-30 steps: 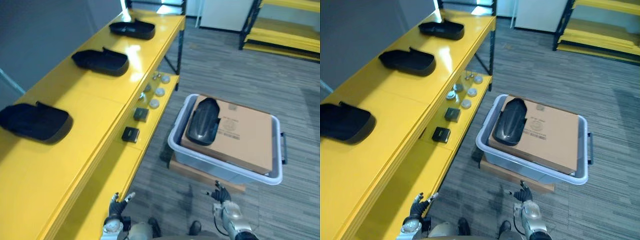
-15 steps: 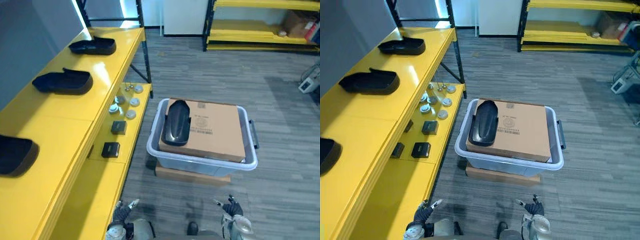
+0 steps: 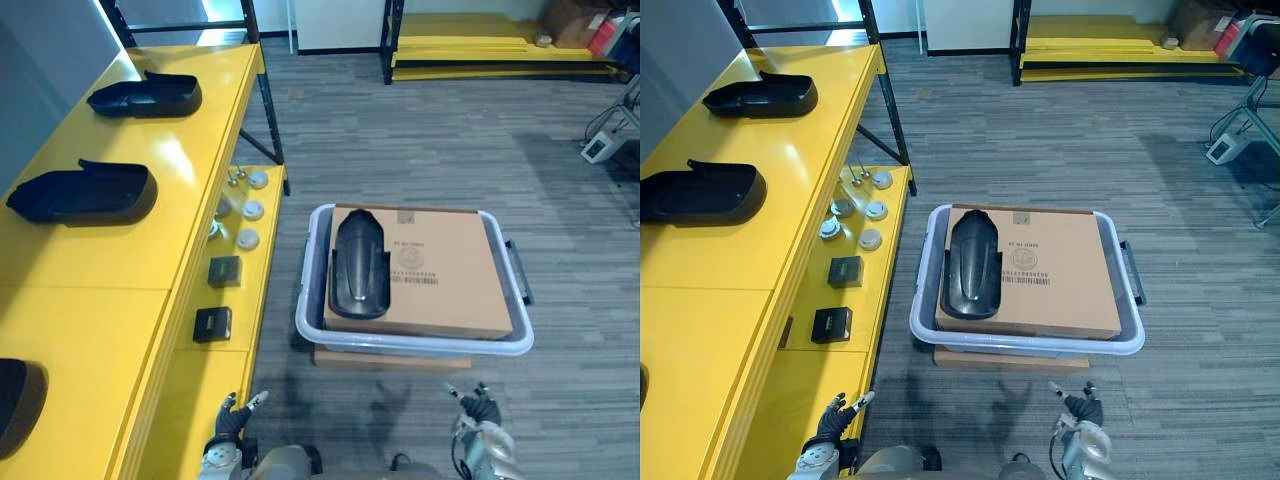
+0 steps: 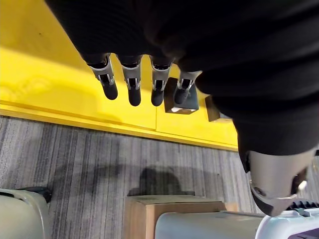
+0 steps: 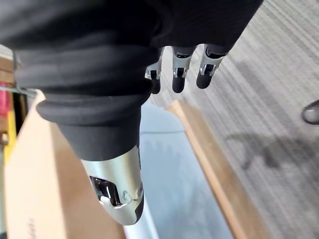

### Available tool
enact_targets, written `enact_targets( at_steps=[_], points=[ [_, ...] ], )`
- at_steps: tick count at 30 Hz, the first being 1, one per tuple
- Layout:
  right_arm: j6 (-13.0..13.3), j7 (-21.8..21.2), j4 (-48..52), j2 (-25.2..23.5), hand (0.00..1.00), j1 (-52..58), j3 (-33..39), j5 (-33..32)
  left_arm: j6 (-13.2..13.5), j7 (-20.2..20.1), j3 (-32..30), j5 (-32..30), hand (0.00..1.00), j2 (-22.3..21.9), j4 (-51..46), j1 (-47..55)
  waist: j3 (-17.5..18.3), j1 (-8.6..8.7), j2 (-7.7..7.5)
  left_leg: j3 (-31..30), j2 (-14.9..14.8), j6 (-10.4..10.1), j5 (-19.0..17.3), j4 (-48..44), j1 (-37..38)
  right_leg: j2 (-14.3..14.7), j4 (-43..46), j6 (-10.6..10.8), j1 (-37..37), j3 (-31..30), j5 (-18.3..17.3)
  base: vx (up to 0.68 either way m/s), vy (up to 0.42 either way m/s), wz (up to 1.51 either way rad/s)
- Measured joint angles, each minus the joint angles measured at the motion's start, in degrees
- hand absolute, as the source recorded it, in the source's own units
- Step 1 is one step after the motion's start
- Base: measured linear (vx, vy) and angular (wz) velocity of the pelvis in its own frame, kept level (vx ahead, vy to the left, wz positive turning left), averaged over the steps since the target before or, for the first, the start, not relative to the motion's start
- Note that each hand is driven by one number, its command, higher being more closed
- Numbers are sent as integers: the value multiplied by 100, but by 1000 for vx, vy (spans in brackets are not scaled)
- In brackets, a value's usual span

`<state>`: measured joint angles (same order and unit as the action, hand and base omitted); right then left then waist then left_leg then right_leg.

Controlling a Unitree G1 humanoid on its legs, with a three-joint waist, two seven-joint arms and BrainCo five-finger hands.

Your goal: Walk over and take plastic housings, then place them on the shelf

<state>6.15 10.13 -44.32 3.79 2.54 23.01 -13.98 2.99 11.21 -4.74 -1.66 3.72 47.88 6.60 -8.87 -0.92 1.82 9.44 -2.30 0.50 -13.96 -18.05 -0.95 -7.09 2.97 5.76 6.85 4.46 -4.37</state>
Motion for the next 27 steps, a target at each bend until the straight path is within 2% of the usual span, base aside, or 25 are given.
enact_targets(
  at_steps=[4, 6, 7, 8, 9, 10, 11, 12, 13, 14, 15, 16, 18, 20, 21, 25, 27],
  points=[
    [16, 262, 451, 245, 0, 14, 886, -141, -1, -4, -10, 0, 0, -24, -2, 156, 238, 18, 7, -11, 3, -1, 2, 123, 109, 0, 19, -2, 27, 8, 2, 177, -3, -5],
    [25, 440, 887, 377, 0, 101, 1196, -190, 0, -6, -76, 0, 0, -29, -2, 225, 256, 25, -24, -47, 12, -3, 4, -297, 56, -111, 99, -16, 142, 28, 14, 166, 30, 8],
    [39, 574, 1237, 383, 0, 135, 1403, -187, 13, -20, -191, -2, 0, -45, 14, 268, 237, 38, -227, -207, 231, -70, -217, -361, -229, -304, 134, -15, 233, -21, 9, 184, 82, 31],
    [81, 723, 1601, 486, 0, 129, 1675, -176, 14, -28, -232, -2, 0, -129, -10, 315, 334, 85, -179, -519, 384, -100, 382, 1076, -175, -333, 212, -14, 234, 38, 8, 116, 89, 31],
    [110, 760, 1718, 541, 0, 127, 1777, -162, 12, -46, -228, -3, 0, -150, 0, 365, 351, 87, -175, -422, 367, 116, 850, 1224, -71, -306, 346, 11, 209, 27, -19, 90, 66, 20],
    [116, 846, 2041, 570, 0, 141, 1788, -97, 11, -69, -234, -2, 0, -190, -35, 481, 436, 117, -51, -465, 291, 150, 926, 1270, 13, -260, 761, 83, -49, 10, -161, 94, 54, 10],
    [161, 875, 2379, 556, 0, 75, 1749, -25, 10, -91, -267, -3, 0, -137, -8, 530, 436, 137, -54, -513, 215, 151, 925, 1194, 25, -138, 490, 85, -84, 33, -427, 97, 45, 10],
    [188, 891, 2515, 556, 0, 17, 1735, 63, 9, -96, -267, -3, 0, -99, -2, 553, 438, 138, -66, -537, 182, 150, 924, 1178, 39, -63, 283, 52, -113, 38, -436, 90, 26, 17],
    [243, 970, 2746, 555, 0, -80, 1668, 182, 9, -109, -261, -3, 0, -25, 1, 580, 440, 154, -133, -574, 172, 138, 917, 1174, 100, 43, -168, -80, -122, 63, -266, 77, -12, 17],
    [252, 1010, 2993, 553, 0, -120, 1582, 270, 10, -114, -249, -3, 0, 17, 1, 577, 448, 162, -256, -603, 249, 109, 897, 1156, 145, 37, -399, -86, -177, 83, 206, 82, -73, 27],
    [284, 1030, 3275, 614, 0, -139, 1398, 407, 13, -113, -257, -3, 0, 60, 16, 560, 468, 164, -335, -666, 321, 17, 796, 1143, 204, -17, -313, -48, -238, 195, 267, 72, -85, 16],
    [301, 1025, 3356, 650, 0, -191, 1281, 483, 17, -114, -255, -1, 0, 25, 16, 560, 491, 161, -293, -681, 288, 2, 781, 1154, 231, 11, -318, -45, -233, 185, 264, 84, -82, -2],
    [321, 958, 3738, 691, 0, -364, 616, 731, 60, -121, -219, -4, 0, -60, 9, 561, 490, 159, -204, -689, 209, -14, 773, 1223, 266, 90, -326, -47, -212, 180, 265, 71, -65, -13],
    [325, 852, 4026, 697, 0, -378, 91, 942, 71, -127, -213, -6, 0, -142, 8, 559, 489, 162, -170, -712, 181, -27, 765, 1241, 266, 119, -326, -47, -217, 183, 265, 4, -53, 1],
    [328, 793, 4191, 701, 0, -379, -246, 1126, 72, -128, -209, -7, 0, -148, 7, 560, 486, 159, -175, -722, 177, -27, 765, 1248, 269, 124, -324, -47, -215, 189, 265, 0, 0, 0],
    [317, 511, 4344, 668, 0, -385, -856, 1772, 130, -131, -213, -5, 0, -130, -22, 555, 482, 131, -182, -844, 230, -27, 765, 1356, 267, 88, -325, -46, -218, 305, 265, -47, 11, 15],
    [196, 447, 4277, 581, 0, -381, -1121, 2130, 159, -129, -217, -5, 0, -120, -46, 541, 445, 82, -250, -903, 283, -23, 769, 1377, 258, 75, -326, -46, -218, 343, 265, -62, 20, 11]
  ],
)
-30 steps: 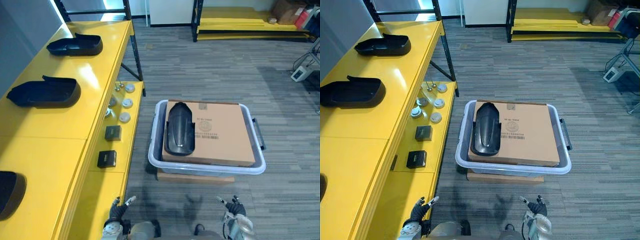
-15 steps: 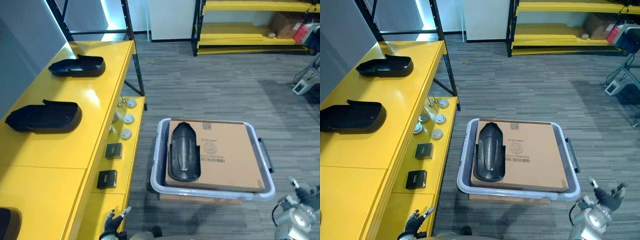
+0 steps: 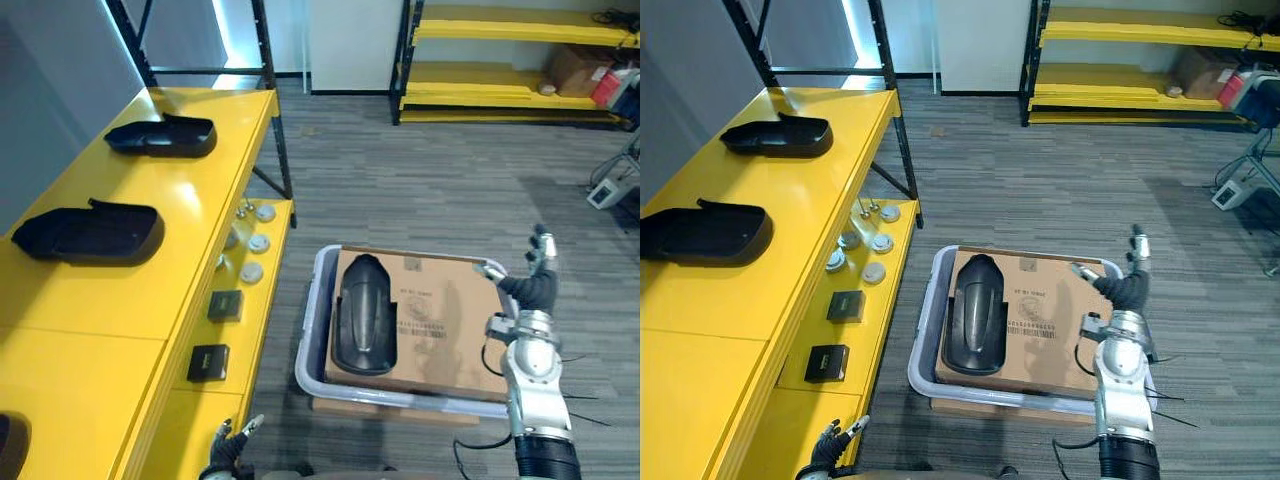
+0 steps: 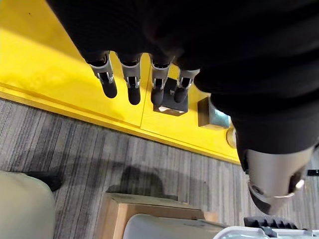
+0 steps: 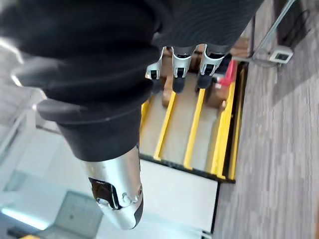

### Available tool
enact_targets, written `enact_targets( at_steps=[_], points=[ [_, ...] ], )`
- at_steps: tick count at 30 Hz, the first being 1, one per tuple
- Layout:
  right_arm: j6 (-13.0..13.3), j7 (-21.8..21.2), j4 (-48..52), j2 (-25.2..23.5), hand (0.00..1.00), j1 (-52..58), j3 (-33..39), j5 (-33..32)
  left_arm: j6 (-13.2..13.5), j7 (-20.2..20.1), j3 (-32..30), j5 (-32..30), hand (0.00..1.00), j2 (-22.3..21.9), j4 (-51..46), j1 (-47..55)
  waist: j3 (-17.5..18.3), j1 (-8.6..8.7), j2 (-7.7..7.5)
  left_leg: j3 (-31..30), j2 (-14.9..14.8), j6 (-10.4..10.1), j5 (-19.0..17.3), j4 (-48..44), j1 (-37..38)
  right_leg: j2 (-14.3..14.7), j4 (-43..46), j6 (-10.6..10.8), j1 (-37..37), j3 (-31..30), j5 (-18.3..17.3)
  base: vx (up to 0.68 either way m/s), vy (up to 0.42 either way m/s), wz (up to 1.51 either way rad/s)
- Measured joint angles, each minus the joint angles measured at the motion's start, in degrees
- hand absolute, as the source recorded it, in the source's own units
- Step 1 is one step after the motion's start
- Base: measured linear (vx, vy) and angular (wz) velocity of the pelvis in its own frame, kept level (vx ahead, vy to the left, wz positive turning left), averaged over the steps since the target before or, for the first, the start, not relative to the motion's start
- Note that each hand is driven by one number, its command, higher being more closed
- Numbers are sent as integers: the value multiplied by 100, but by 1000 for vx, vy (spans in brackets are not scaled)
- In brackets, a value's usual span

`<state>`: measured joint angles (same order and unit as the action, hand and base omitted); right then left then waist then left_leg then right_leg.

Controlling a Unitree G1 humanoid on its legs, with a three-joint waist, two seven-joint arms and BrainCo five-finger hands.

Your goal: Walk over and take plastic housings, then place them on the shelf

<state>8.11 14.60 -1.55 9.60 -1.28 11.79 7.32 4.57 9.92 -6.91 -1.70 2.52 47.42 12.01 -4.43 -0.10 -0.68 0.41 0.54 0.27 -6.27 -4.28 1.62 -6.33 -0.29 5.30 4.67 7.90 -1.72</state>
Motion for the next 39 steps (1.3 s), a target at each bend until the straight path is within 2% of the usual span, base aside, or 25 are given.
enact_targets(
  at_steps=[1, 4, 10, 13, 15, 17, 25, 29, 34, 35, 39],
  points=[
    [-59, -23, -90, -80, 0, 26, -157, 194, 8, 0, 0, -3, 0, 18, -3, -35, -23, -72, -38, -31, 45, 21, 13, 0, -10, -38, -6, 2, 0, 21, -3, -64, 35, 10],
    [-273, -120, -469, -220, 0, 44, -377, 689, 8, 2, 30, -9, 0, 20, 14, -64, -29, -75, -59, -192, 190, 108, 90, 25, -116, -166, -17, 57, -24, 220, -40, -53, 44, 27],
    [-678, -224, -1542, -410, 0, -173, -610, 1210, 22, 3, 78, -18, 0, 46, 4, -108, -50, -116, -75, -355, 313, 174, 170, 7, -346, -266, -9, 93, -166, 382, -32, -2, 43, 19],
    [-817, -184, -1779, -512, 0, -330, -594, 1403, 16, 9, 182, -21, 0, 52, 13, -170, -133, -117, -74, -437, 344, 175, 170, -48, -442, -284, -11, 121, -195, 474, -12, 17, 22, 16],
    [-945, 8, -1993, -609, 0, -452, -508, 1532, 21, 11, 186, -19, 0, 51, -41, -212, -244, -152, -120, -510, 352, 175, 171, -78, -516, -287, -13, 122, -209, 545, -9, 4, 18, 20],
    [-1070, 213, -2054, -700, 0, -491, -368, 1574, 20, 19, 206, -18, 0, 50, -129, -234, -329, -237, -129, -515, 354, 175, 171, -80, -520, -289, -13, 122, -210, 578, -9, 6, 10, 7],
    [-1285, 901, -2247, -775, 0, -850, 77, 1455, 20, 148, 251, -10, 0, 42, -208, -300, -580, -239, -77, -530, 371, 174, 171, -82, -640, -310, -11, 138, -317, 594, 3, 1, 13, 1],
    [-1375, 913, -2558, -803, 0, -1143, 154, 1451, 23, 169, 281, 2, 0, 42, -213, -356, -704, -244, -51, -502, 365, 172, 173, -84, -727, -309, -16, 145, -419, 586, 52, -8, 18, -4],
    [-1590, 861, -3412, -803, 0, -1642, 149, 1494, 20, 167, 298, 5, 0, 38, -242, -427, -878, -283, -18, -505, 372, 172, 173, -129, -795, -305, -103, 158, -422, 591, 188, -4, 41, 1],
    [-1598, 874, -3560, -782, 100, -1791, 164, 1569, 26, 163, 301, 6, 0, 37, -259, -433, -939, -291, -19, -508, 371, 172, 173, -158, -816, -302, -104, 150, -429, 594, 227, -24, 32, 1],
    [-1604, 882, -4100, -485, 100, -2291, 170, 1658, 33, 158, 426, 11, 0, 61, -257, -519, -1021, -390, -30, -501, 376, 171, 174, -194, -901, -301, -103, 127, -509, 607, 307, -42, 42, -3]
  ],
)
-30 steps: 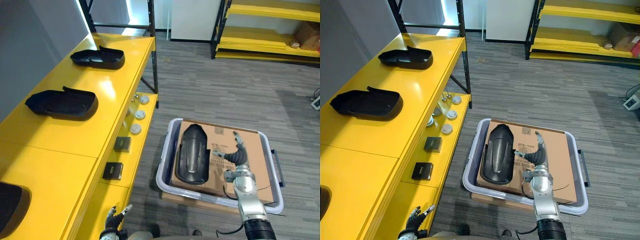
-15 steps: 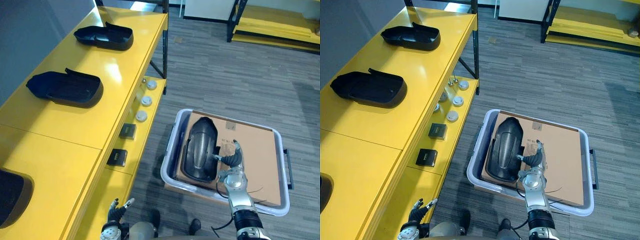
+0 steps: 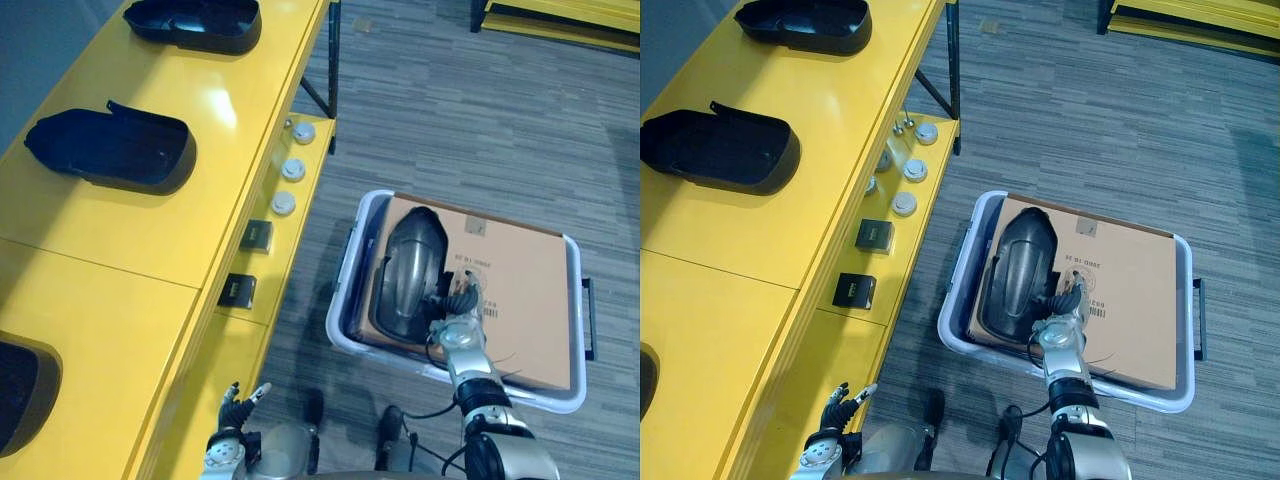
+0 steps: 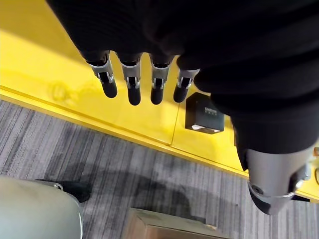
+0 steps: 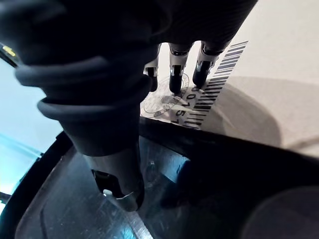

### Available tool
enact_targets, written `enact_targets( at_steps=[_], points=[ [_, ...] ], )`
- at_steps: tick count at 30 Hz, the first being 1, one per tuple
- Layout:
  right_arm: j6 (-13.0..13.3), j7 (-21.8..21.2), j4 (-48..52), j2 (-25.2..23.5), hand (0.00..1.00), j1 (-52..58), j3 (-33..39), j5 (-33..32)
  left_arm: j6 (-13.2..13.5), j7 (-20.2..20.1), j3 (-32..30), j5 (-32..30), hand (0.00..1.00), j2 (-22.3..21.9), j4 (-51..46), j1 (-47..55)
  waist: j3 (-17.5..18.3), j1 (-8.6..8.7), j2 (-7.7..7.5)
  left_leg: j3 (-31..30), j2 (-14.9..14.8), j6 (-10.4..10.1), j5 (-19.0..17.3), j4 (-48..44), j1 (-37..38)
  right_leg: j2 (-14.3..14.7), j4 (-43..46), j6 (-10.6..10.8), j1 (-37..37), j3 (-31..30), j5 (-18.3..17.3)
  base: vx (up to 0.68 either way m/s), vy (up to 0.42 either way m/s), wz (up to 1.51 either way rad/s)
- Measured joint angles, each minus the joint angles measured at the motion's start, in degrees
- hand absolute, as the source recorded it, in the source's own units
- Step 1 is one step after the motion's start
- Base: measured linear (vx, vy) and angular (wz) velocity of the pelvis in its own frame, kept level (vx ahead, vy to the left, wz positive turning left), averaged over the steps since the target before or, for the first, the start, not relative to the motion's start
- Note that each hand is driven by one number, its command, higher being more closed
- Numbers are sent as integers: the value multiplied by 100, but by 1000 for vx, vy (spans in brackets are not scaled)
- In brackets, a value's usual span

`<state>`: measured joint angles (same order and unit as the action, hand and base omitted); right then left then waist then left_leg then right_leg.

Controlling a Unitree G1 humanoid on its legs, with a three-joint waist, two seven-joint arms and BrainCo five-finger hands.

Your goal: Walk over and take plastic housings, then place them on the shelf

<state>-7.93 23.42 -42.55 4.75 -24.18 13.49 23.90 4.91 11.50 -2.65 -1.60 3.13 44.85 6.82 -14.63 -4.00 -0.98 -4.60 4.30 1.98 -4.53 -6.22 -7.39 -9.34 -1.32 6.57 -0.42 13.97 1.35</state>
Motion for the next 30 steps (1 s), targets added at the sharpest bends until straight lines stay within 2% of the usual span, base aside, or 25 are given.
enact_targets(
  at_steps=[6, 9, 20, 24, 30],
  points=[
    [37, -132, -390, 125, 100, -586, -76, 85, -7, 3, 50, 103, 0, 50, 38, -131, -148, -22, -48, -2, -9, -21, 61, 7, -59, 13, 8, -3, -62, 3, 2, -62, 3, 1],
    [79, -285, -523, 120, 100, -704, -264, -71, -8, 7, 45, 122, 0, 52, 71, -166, -173, -17, -57, 2, -34, -21, 92, 40, -73, 35, 7, -6, -96, -10, 3, -50, -19, -2],
    [128, -644, -592, 7, 100, -484, -270, -312, -21, 3, 25, 124, 0, 107, 97, -181, -184, -6, -168, 19, -30, -47, 208, 390, 326, 15, 5, -38, 121, -26, 25, -6, 6, -1],
    [52, -712, -96, -7, 100, -228, -244, -310, -37, -9, 26, 124, 0, 108, 120, -201, -181, -2, -172, 6, -29, -49, 226, 428, 354, 12, 4, -58, 141, -18, 39, -2, 13, 3],
    [-13, -534, 1497, -12, 100, 447, 62, -122, -96, -17, 87, 121, 0, 27, -291, -77, -72, 11, -195, -33, -26, -50, 227, 426, 408, 9, 2, -57, 215, 14, 39, -7, 4, 4]
  ],
)
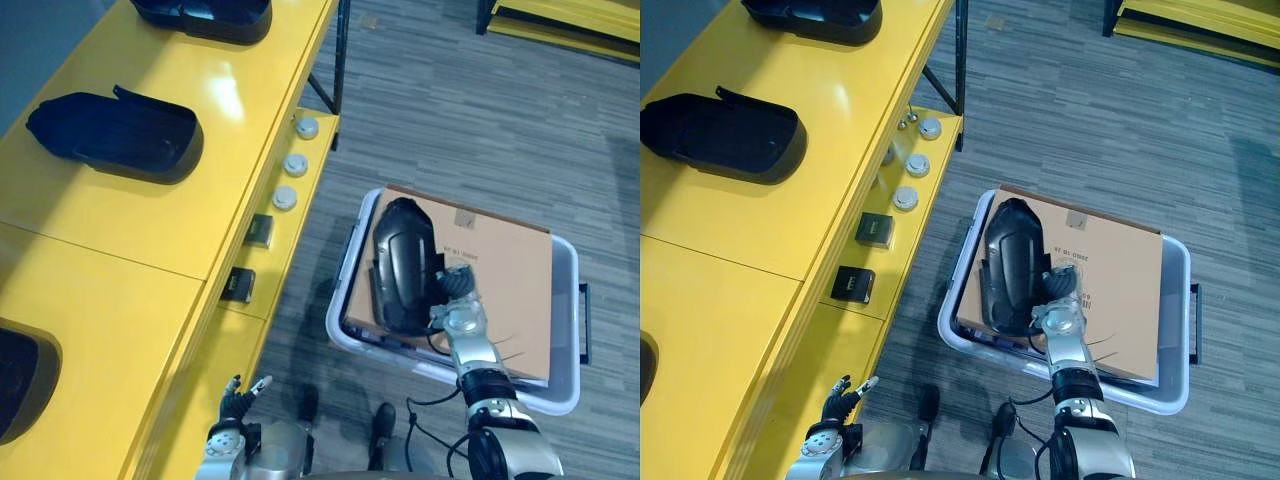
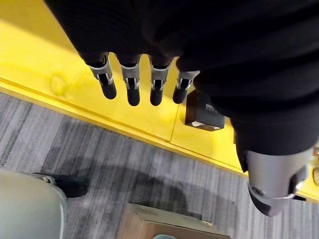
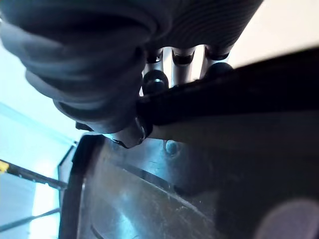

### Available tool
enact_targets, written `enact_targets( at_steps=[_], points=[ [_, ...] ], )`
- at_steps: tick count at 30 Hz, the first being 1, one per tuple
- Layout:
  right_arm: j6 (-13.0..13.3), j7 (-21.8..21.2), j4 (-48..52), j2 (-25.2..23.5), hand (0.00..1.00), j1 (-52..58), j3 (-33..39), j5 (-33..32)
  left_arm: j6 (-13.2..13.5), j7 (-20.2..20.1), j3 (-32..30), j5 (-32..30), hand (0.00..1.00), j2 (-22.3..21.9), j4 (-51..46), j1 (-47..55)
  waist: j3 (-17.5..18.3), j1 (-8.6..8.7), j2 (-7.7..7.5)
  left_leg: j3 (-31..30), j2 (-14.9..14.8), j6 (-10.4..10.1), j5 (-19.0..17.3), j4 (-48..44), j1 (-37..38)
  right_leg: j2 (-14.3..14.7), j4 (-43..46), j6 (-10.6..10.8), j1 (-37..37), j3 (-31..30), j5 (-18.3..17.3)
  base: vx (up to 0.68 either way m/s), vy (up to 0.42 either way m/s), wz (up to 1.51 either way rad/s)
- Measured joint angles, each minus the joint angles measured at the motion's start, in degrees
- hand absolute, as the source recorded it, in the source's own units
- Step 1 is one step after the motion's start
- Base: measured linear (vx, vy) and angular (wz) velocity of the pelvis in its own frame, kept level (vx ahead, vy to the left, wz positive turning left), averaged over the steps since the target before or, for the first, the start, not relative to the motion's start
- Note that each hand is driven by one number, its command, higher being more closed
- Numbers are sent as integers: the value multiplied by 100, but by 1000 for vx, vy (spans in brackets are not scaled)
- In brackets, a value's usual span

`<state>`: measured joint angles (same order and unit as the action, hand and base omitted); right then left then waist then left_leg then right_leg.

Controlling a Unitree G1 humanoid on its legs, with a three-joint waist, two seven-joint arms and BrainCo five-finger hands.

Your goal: Walk over and take plastic housings, then place them on the shelf

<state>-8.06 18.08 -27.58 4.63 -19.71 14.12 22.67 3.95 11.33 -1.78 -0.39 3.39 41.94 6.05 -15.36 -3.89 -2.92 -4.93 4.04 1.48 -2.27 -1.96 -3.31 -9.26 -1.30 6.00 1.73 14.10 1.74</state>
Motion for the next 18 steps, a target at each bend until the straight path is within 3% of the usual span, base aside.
enact_targets(
  at_steps=[9, 18],
  points=[
    [74, 588, 1883, -209, 100, 652, 110, 173, 91, 3, 809, -10, 0, -102, -2225, 183, 363, 147, 5, -130, 22, -10, 6, -126, -56, -9, 4, -1, 48, 51, -76, -35, -10, 4],
    [277, 670, 3494, -482, 100, 1108, -834, 602, 288, 204, 1218, -28, 0, -217, -4608, 84, 692, 323, 76, -204, 42, -10, 7, -192, -49, -13, 17, -11, 109, 162, -267, -53, -24, 3]
  ],
)
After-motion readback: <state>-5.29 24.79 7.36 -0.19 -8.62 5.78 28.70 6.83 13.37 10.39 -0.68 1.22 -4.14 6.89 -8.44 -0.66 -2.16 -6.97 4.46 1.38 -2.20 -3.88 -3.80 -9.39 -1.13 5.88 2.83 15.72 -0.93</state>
